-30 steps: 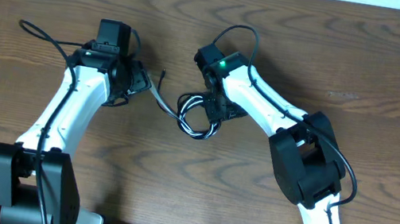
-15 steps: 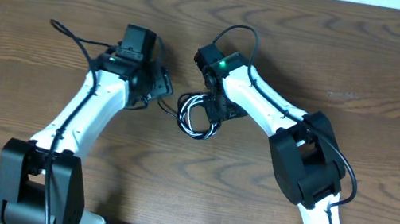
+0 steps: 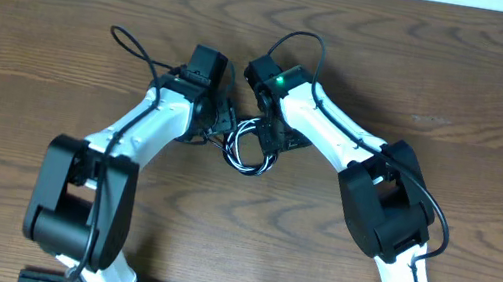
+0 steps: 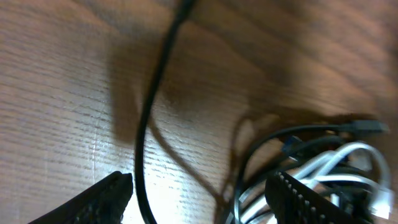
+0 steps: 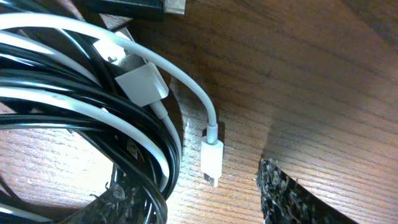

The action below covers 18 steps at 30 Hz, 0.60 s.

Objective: Untangle cables

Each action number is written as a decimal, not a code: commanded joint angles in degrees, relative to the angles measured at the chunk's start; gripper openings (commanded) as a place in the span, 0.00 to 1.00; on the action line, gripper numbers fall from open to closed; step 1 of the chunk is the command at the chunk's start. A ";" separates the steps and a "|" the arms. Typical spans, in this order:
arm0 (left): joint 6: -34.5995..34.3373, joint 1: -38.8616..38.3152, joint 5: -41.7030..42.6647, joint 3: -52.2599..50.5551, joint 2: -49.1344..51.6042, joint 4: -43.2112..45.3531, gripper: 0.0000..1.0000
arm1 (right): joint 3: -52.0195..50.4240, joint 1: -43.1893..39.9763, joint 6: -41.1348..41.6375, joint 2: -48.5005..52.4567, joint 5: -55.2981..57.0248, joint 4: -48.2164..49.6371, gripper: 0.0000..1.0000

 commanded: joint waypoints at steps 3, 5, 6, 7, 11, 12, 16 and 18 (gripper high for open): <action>0.33 -0.07 -3.02 -0.76 2.73 0.28 0.73 | -1.29 -0.39 0.17 3.21 3.21 0.07 0.55; 0.33 -0.07 -3.15 -0.76 3.54 0.31 0.73 | -1.29 -0.39 0.17 3.21 3.21 0.09 0.54; 0.33 -0.07 -3.15 -0.76 3.89 0.28 0.73 | -1.29 -0.39 0.17 3.21 3.23 0.09 0.55; 0.33 -0.09 -3.15 -0.76 4.22 0.28 0.73 | -1.29 -0.39 0.17 3.21 3.23 0.09 0.55; 0.33 -0.02 -3.19 -0.76 5.01 0.28 0.73 | -1.29 -0.39 0.17 3.21 3.23 0.07 0.55; 0.35 -0.02 -3.45 -0.76 5.05 0.28 0.73 | -1.29 -0.39 0.17 3.21 3.23 0.07 0.55; 0.37 -0.02 -8.57 -0.76 5.05 -0.39 0.74 | -1.29 -0.39 0.17 3.21 3.23 0.04 0.55; 0.37 -0.02 -14.49 -0.76 5.11 -1.46 0.73 | -1.29 -0.39 0.17 3.21 3.23 -0.02 0.55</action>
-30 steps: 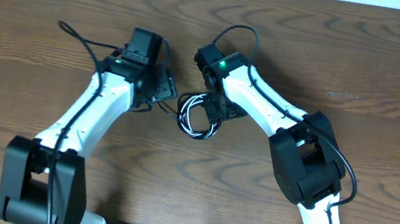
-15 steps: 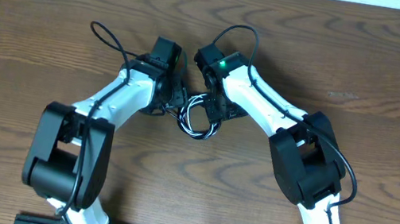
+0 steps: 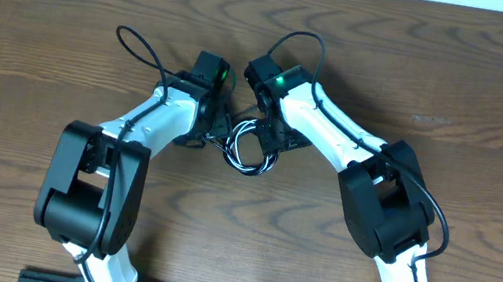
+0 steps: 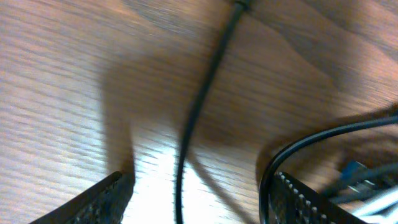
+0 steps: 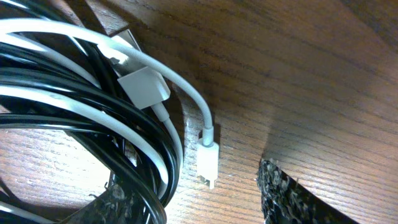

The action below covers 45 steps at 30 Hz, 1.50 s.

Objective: Untangle cables

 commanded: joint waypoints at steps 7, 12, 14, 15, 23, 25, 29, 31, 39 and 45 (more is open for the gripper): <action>0.57 0.09 -16.61 -0.59 3.06 -2.60 0.74 | -1.29 -0.39 0.17 3.21 3.10 -0.04 0.55; 0.76 0.79 -17.03 -0.59 4.74 -2.69 0.74 | -1.29 -0.39 0.17 3.21 3.10 -0.09 0.55; 0.76 1.75 -17.03 -0.59 5.01 -2.97 0.73 | -1.29 -0.39 0.17 3.21 3.10 -0.09 0.55; 0.76 2.34 -17.03 -0.59 5.01 -3.15 0.73 | -1.29 -0.39 0.17 3.21 3.10 -0.09 0.55; 0.74 7.61 -13.97 -0.59 5.01 -4.02 0.73 | -1.29 -0.39 0.17 3.21 3.10 -0.11 0.55; 0.76 8.39 -10.40 -0.59 5.01 -3.80 0.63 | -1.29 -0.35 0.15 3.21 3.13 -0.11 0.54; 0.81 8.63 -7.63 -0.59 5.01 -2.86 0.58 | -1.20 -0.31 -0.61 3.17 2.75 0.20 0.52; 0.76 8.63 -7.15 -0.59 5.01 -2.25 0.58 | -0.35 -0.31 -2.58 3.17 1.07 0.15 0.53; 0.79 8.66 -5.49 -0.48 4.98 -0.81 0.59 | 8.61 -0.35 -7.04 3.15 -5.70 -0.76 0.54; 1.01 8.66 -5.42 -0.09 4.63 -1.25 0.59 | 15.78 -0.35 -8.92 3.15 -8.55 -5.11 0.57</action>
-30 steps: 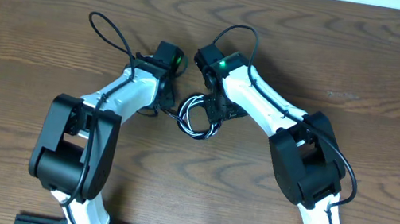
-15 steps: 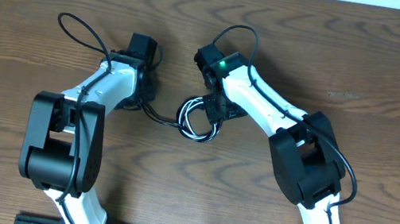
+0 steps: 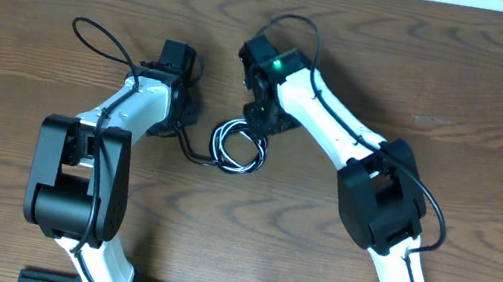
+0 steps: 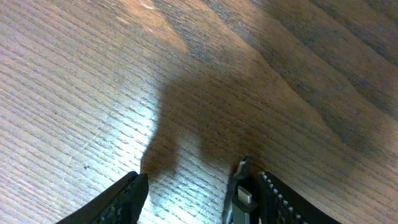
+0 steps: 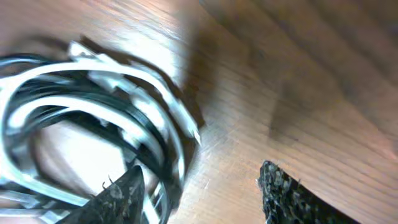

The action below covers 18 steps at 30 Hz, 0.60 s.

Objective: Untangle cables

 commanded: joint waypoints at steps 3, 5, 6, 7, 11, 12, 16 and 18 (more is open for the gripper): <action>0.98 0.11 2.58 -0.96 2.89 -1.27 0.59 | 4.74 -0.13 -1.95 -0.22 -2.25 -4.46 0.59; 0.98 0.11 2.58 -0.92 2.49 -1.49 0.59 | 4.70 -0.13 -1.92 -0.22 -2.23 -5.97 0.60; 0.98 0.11 2.58 -0.92 2.08 -1.68 0.59 | 4.57 -0.13 -1.92 -0.20 -2.21 -6.88 0.62; 1.05 0.15 2.58 -0.92 1.68 -1.95 0.59 | 4.46 -0.13 -1.88 -0.20 -2.23 -7.67 0.64; 3.65 0.20 5.22 -0.92 -0.96 -2.54 0.60 | 3.91 -0.20 0.59 -0.17 -2.21 -11.17 0.70; 4.92 0.20 7.04 -0.92 -1.66 -2.54 0.60 | 3.54 -0.20 1.25 -0.17 -2.19 -11.63 0.70; 16.63 0.20 22.45 -0.92 -4.55 -2.54 0.61 | 1.53 -0.20 2.69 -0.17 -2.19 -12.02 0.71; 22.62 0.07 29.18 -0.92 -5.11 -2.51 0.60 | 0.33 -0.28 2.91 -0.17 -2.01 -11.69 0.71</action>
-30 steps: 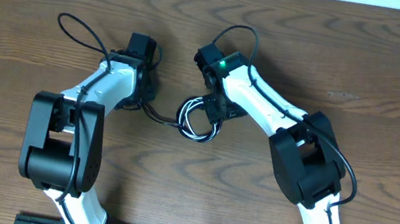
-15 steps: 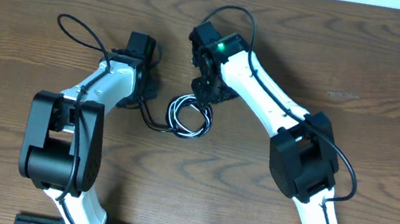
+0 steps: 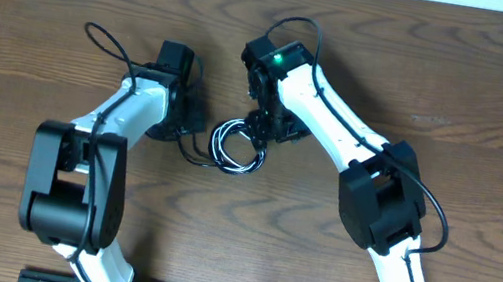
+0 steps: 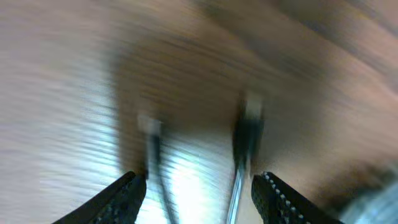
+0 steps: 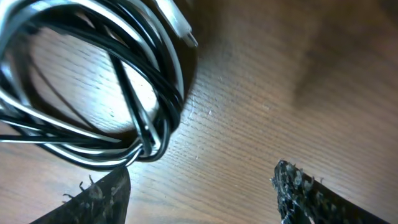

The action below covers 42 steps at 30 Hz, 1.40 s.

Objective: Untangle cables

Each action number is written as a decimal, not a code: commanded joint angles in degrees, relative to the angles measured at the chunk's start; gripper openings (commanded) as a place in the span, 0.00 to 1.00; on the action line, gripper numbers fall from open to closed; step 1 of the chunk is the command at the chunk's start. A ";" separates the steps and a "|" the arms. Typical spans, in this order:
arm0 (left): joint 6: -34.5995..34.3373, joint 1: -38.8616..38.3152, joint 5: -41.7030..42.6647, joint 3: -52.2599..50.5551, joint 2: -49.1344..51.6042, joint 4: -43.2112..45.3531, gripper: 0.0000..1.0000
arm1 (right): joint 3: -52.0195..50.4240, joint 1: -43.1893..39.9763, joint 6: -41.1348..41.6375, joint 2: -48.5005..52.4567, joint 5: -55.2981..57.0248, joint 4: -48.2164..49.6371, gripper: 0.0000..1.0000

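Note:
The cable bundle (image 3: 235, 147), a small coil of black and white cables, lies on the wooden table (image 3: 463, 83) between both arms. One black strand (image 3: 190, 156) trails from its left side toward my left gripper (image 3: 189, 123). The left wrist view is blurred: my left gripper (image 4: 199, 202) is open low over the wood, with two cable ends (image 4: 245, 127) standing between its fingers. My right gripper (image 3: 270, 127) is just right of the coil. In the right wrist view the bundle (image 5: 149, 146) fills the upper left, and my right gripper (image 5: 202, 193) is open over bare wood with nothing in it.
Each arm's own black cable (image 3: 106, 39) loops above its wrist. A black rail runs along the table's near edge. The table's far edge meets a white wall.
My left gripper has shifted slightly right toward the bundle; two cable ends now show between its fingers instead of one connector by the right finger. The right gripper's fingers stand a little wider, the coil sharp beside them.
Both open grippers first stood close together at the bundle, the left astride a black cable, the right by a white connector. Then the left was further left and the bundle had shifted left, with a black strand drawn out. Now the left is back near that strand.

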 commanded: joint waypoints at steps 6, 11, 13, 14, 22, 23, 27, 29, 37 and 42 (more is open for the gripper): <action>14.25 -1.88 14.82 -0.61 -2.34 -0.11 0.60 | -3.39 -1.90 1.73 -0.20 -0.48 -0.35 0.73; 13.42 -4.17 8.66 -0.61 -1.73 0.37 0.60 | -3.61 -2.54 1.75 -0.20 -5.49 -0.33 0.73; 11.80 -4.96 6.05 -0.61 -1.20 0.55 0.59 | -4.04 -2.38 3.06 -0.20 -6.10 0.04 0.73; 11.32 -5.22 5.27 -0.61 -0.87 0.55 0.59 | -4.42 -2.19 3.80 -0.20 -6.10 0.39 0.73; 8.98 -5.66 2.34 -0.61 1.07 1.14 0.48 | -9.66 -1.07 6.10 -0.20 -6.08 7.15 0.68; 7.87 -5.66 0.66 -0.61 1.07 1.20 0.47 | -9.92 -1.07 6.10 -0.20 -5.79 8.37 0.68; 2.25 -5.66 -6.54 -0.61 1.07 0.96 0.47 | -10.08 -1.18 7.98 -0.20 0.02 13.66 0.65; 0.15 -5.64 -9.29 -0.61 1.07 0.48 0.47 | -10.08 -1.31 7.98 -0.20 1.49 16.55 0.65; -0.90 -5.66 -10.88 -0.61 1.07 0.31 0.48 | -9.84 -1.27 5.88 -0.24 1.16 23.74 0.65; -0.92 -5.66 -10.56 -0.61 1.07 0.44 0.48 | -7.34 -2.19 4.09 -2.21 -2.25 18.71 0.67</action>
